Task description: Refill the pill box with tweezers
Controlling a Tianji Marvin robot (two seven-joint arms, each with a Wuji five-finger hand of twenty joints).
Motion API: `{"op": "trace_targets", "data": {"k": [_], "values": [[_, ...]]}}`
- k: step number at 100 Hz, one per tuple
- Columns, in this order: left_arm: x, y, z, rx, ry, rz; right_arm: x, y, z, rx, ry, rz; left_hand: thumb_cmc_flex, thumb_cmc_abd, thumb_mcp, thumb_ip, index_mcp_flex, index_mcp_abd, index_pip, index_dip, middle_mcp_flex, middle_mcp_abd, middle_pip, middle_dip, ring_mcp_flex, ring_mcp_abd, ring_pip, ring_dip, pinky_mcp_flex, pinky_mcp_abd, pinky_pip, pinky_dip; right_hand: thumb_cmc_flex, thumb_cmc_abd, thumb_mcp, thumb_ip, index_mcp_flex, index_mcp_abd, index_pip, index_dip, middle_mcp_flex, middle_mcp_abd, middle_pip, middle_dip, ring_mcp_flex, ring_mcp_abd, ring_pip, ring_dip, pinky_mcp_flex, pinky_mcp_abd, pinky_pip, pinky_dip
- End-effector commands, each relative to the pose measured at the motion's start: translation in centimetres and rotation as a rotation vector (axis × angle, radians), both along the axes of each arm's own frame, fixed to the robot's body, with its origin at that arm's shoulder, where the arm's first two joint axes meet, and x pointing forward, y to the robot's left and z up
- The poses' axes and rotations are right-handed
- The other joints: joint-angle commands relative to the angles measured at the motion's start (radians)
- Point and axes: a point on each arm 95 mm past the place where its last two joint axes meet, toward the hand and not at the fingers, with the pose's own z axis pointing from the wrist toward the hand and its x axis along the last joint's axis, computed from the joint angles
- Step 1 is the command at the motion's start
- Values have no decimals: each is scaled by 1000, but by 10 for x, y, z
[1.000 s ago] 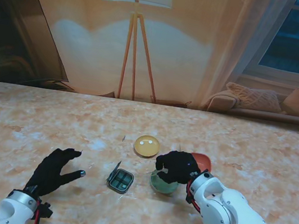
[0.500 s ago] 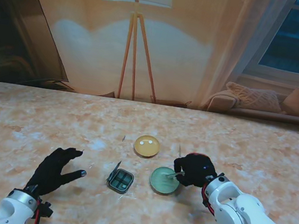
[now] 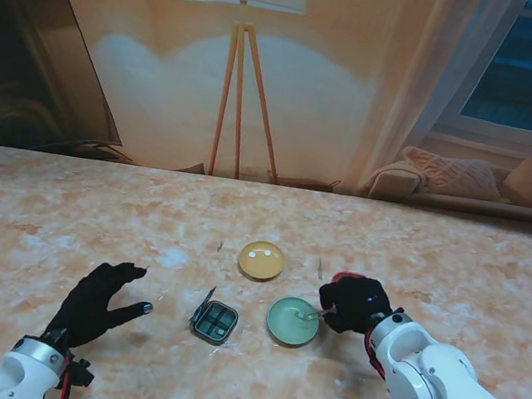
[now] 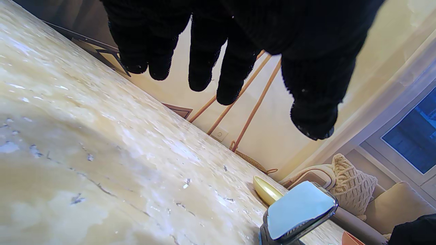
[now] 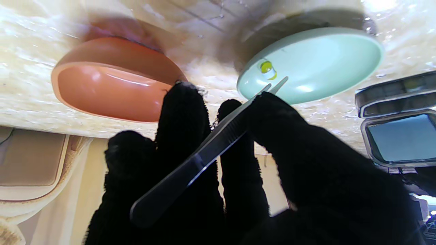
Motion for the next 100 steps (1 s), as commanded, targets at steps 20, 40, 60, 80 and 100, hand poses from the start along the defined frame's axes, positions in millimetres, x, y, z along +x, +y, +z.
{"op": "trace_targets", "data": {"k": [20, 40, 60, 80, 100], "values": [[-4, -1, -3, -10, 18, -6, 4, 7, -9, -14, 16, -7, -7, 38, -16, 20, 7, -13, -3, -12, 7, -19, -4, -9, -12, -15, 0, -11, -2, -65, 2, 7, 18, 13, 42, -2, 3, -28, 51, -1, -3, 51, 6, -16, -22, 10, -1, 12, -1, -52, -10, 9], [-6, 1, -4, -13, 22, 0, 9, 12, -11, -20, 15, -4, -5, 38, -15, 21, 7, -13, -3, -12, 7, -19, -4, -9, -13, -15, -1, -11, -2, -66, 2, 7, 14, 14, 41, -2, 0, -26, 48, -3, -8, 49, 4, -19, -26, 9, -4, 12, -5, -50, -13, 8], [-7, 2, -6, -18, 24, 5, 13, 16, -12, -33, 15, -3, -5, 38, -15, 21, 8, -14, -3, -12, 8, -20, -3, -9, -13, -15, 0, -10, -2, -66, 2, 8, 14, 16, 40, -2, -2, -24, 46, -4, -11, 50, 3, -22, -27, 10, -7, 12, -8, -47, -16, 7], [-7, 3, -6, -17, 23, 9, 15, 18, -14, -38, 26, -7, -4, 38, -15, 21, 8, -13, -2, -12, 7, -19, -3, -9, -14, -16, -1, -10, -3, -66, 2, 7, 14, 16, 40, -1, 0, -29, 47, -4, -10, 49, 3, -24, -28, 10, -8, 13, -8, -46, -17, 6], [-8, 5, -7, -17, 20, 11, 15, 19, -18, -43, 38, -12, -4, 39, -15, 21, 8, -12, -2, -12, 7, -19, -3, -9, -14, -16, 0, -9, -3, -66, 2, 7, 14, 16, 39, -1, 0, -29, 47, -5, -10, 50, 4, -25, -32, 12, -7, 14, -9, -46, -18, 6]]}}
